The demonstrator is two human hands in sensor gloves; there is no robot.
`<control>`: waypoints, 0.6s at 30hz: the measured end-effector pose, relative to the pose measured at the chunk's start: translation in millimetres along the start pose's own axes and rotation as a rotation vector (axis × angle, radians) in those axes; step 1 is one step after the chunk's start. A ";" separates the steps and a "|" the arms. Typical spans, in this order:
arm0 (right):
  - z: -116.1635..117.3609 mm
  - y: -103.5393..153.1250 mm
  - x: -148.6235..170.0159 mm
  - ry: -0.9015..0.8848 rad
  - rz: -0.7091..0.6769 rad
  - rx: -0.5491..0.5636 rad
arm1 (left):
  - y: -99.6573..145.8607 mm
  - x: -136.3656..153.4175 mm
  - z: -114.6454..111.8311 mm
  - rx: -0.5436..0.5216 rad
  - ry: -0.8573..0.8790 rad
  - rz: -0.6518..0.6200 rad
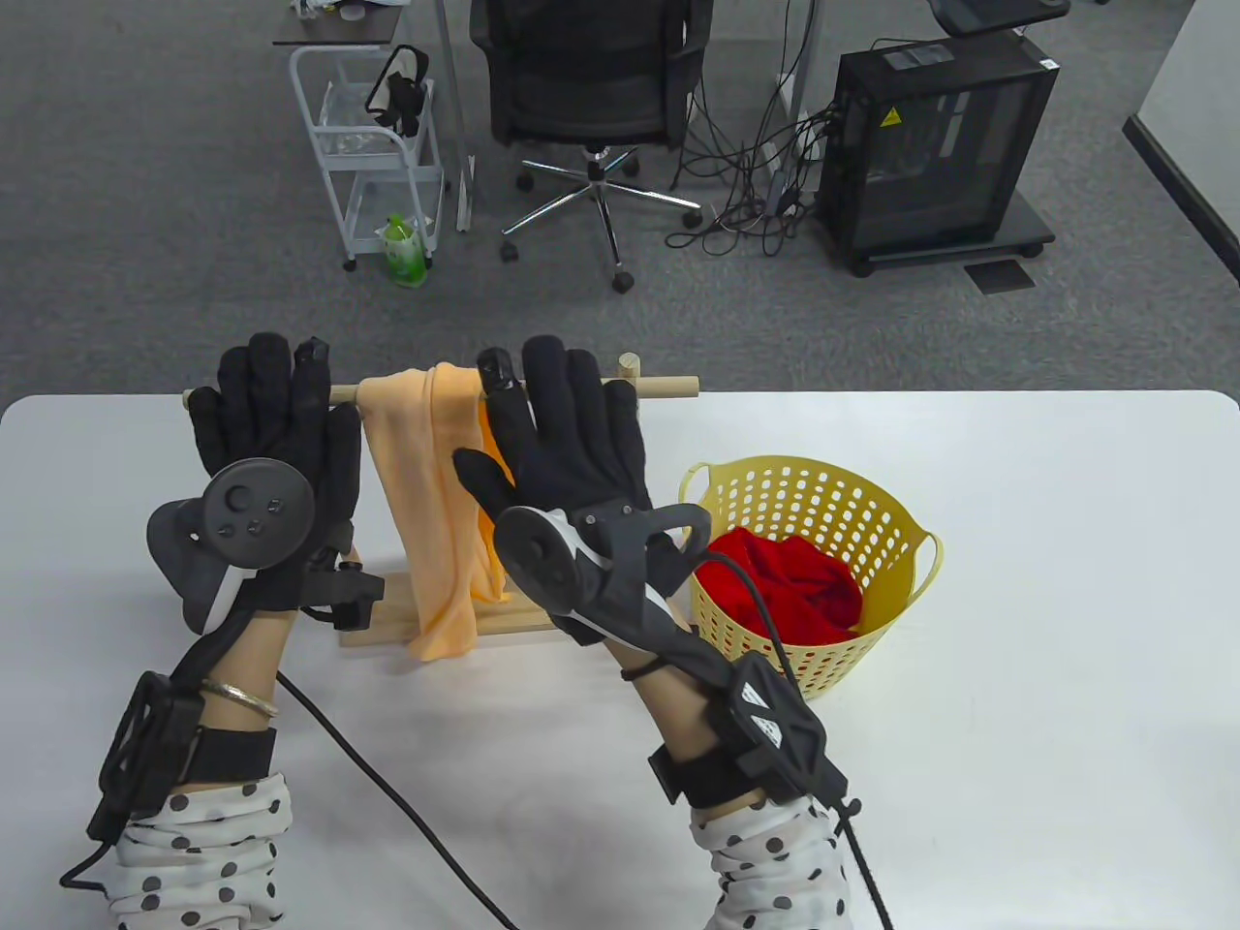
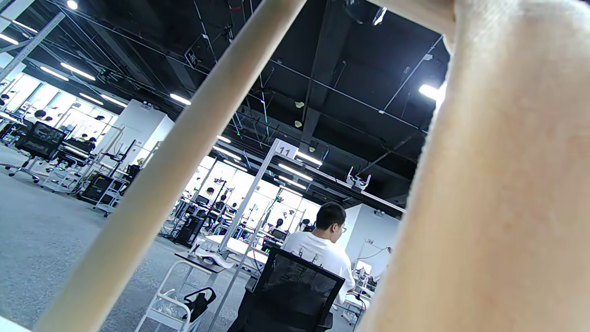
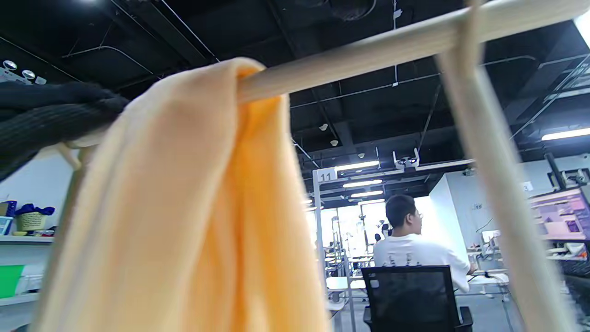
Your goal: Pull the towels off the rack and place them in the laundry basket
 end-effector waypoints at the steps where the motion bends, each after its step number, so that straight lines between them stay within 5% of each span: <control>1: 5.3 -3.1 -5.8 -0.008 -0.003 -0.010 | 0.1 0.1 0.0 -0.001 0.001 -0.001; 9: 43.5 -10.1 -30.5 0.087 0.003 -0.108 | 1.7 0.4 0.5 -0.006 0.008 -0.009; 14: 42.0 -10.1 -33.8 0.280 -0.033 -0.005 | 2.5 0.2 0.2 -0.011 0.011 -0.014; 18: 20.7 -16.3 -36.1 0.213 -0.067 0.148 | 2.1 -0.2 0.3 -0.002 0.009 -0.010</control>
Point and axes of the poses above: the tracker on the back of each hand, its own x axis roughly to the little-finger side, its own y axis roughly from the fingertips to the wrist, z = x × y, the point moved 4 cm from there along -y, roughly from the wrist to the fingertips, and after that the axes turned 12 degrees about -y, right-handed, at the moved point
